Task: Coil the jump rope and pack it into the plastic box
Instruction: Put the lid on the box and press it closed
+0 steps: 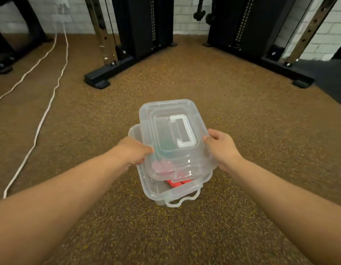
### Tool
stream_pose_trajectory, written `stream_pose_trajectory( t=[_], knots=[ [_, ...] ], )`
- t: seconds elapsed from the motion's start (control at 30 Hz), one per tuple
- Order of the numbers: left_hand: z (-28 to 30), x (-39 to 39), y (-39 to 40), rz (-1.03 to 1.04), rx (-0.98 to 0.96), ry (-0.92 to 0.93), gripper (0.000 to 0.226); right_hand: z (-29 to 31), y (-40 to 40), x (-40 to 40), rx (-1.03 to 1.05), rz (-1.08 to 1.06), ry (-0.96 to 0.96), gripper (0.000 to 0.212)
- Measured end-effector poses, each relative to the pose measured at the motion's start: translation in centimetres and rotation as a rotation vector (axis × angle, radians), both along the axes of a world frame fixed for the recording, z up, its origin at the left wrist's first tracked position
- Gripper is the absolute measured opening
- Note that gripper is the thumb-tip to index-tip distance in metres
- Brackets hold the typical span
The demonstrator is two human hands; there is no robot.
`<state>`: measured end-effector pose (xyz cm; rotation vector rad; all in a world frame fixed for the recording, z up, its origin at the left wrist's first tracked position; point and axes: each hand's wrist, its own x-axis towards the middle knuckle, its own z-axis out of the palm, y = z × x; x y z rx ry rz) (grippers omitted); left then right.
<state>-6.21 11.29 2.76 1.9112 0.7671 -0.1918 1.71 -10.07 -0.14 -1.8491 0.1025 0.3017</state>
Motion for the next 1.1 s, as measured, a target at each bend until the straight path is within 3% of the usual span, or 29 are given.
stream_pose_trajectory(
  t=[0.17,0.33,0.47,0.63,0.8,1.1],
  knots=[
    [-2.0,-1.3,1.1,0.023,0.001,0.05,0.027,-1.8,0.9,-0.6,-0.029,0.107,0.033,0.022],
    [-2.3,-2.0,1.4,0.06,-0.038,0.09,0.023,-1.7,1.1,-0.5,-0.03,0.125,0.08,0.025],
    [-3.1,-2.8,1.3,0.061,-0.15,0.124,0.022,-2.2,1.1,-0.1,-0.065,0.142,0.103,0.052],
    [-3.2,-3.5,1.0,0.088,-0.319,0.125,0.026,-1.8,1.2,-0.3,-0.049,0.145,0.128,0.032],
    [-2.7,-4.0,1.0,0.067,-0.418,0.157,0.031,-2.0,0.1,0.4,-0.098,0.141,0.197,0.05],
    [-2.7,-4.0,0.8,0.076,-0.468,0.13,0.014,-0.9,-0.7,0.1,-0.172,0.255,0.243,0.016]
  ],
)
